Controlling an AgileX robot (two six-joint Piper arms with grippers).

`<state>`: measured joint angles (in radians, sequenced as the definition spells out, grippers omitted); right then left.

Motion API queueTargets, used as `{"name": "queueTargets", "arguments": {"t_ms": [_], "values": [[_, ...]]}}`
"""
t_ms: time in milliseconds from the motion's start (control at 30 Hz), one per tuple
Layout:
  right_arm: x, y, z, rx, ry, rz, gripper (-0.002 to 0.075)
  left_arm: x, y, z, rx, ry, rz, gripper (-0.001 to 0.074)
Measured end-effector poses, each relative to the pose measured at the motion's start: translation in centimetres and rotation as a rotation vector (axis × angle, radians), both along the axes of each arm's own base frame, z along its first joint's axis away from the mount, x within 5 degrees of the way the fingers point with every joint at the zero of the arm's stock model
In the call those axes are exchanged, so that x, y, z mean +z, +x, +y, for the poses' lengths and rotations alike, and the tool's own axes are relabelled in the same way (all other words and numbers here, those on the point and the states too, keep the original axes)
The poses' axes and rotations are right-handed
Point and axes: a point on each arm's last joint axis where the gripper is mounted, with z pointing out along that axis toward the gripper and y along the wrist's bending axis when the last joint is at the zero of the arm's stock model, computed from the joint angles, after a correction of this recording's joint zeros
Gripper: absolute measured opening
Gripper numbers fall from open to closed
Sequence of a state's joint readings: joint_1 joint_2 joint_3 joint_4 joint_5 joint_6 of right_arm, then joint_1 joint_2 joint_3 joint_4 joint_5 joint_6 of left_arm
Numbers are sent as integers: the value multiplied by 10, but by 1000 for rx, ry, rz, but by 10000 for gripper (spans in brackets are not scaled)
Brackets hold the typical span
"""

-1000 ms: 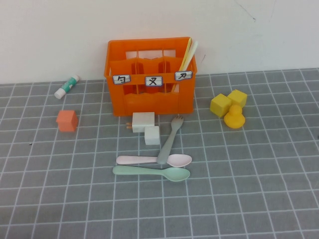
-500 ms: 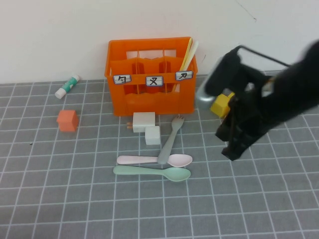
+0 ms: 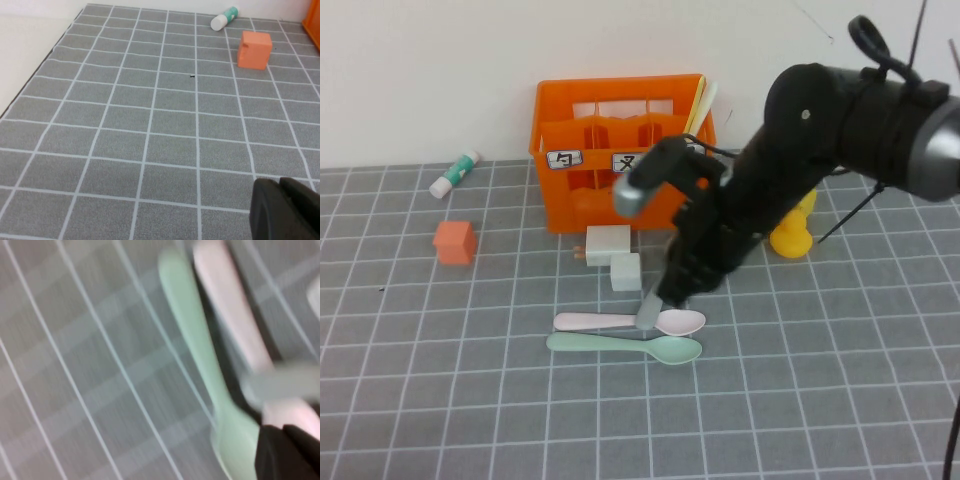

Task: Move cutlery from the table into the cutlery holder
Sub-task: Pick up the fork

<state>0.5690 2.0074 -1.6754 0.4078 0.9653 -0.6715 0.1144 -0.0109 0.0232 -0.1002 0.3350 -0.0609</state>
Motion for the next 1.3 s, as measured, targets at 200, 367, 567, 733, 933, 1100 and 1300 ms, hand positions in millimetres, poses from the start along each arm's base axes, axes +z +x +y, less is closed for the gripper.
{"name": "queueTargets", "arguments": {"t_ms": [200, 367, 567, 733, 933, 1100, 1300], "values": [[1, 4, 17, -192, 166, 87, -3, 0, 0, 0, 0, 0, 0, -1], [1, 5, 19, -255, 181, 109, -3, 0, 0, 0, 0, 0, 0, -1], [-8, 7, 17, -314, 105, 102, -3, 0, 0, 0, 1, -2, 0, -1], [-18, 4, 20, -367, 26, 114, -3, 0, 0, 0, 1, -2, 0, -1], [-23, 1, 23, -389, 19, 160, -3, 0, 0, 0, 1, -2, 0, -1], [-21, 2, 26, -439, 65, 181, -3, 0, 0, 0, 1, -2, 0, -1], [-23, 4, 33, -531, 130, 229, -3, 0, 0, 0, 1, -2, 0, -1]]}}
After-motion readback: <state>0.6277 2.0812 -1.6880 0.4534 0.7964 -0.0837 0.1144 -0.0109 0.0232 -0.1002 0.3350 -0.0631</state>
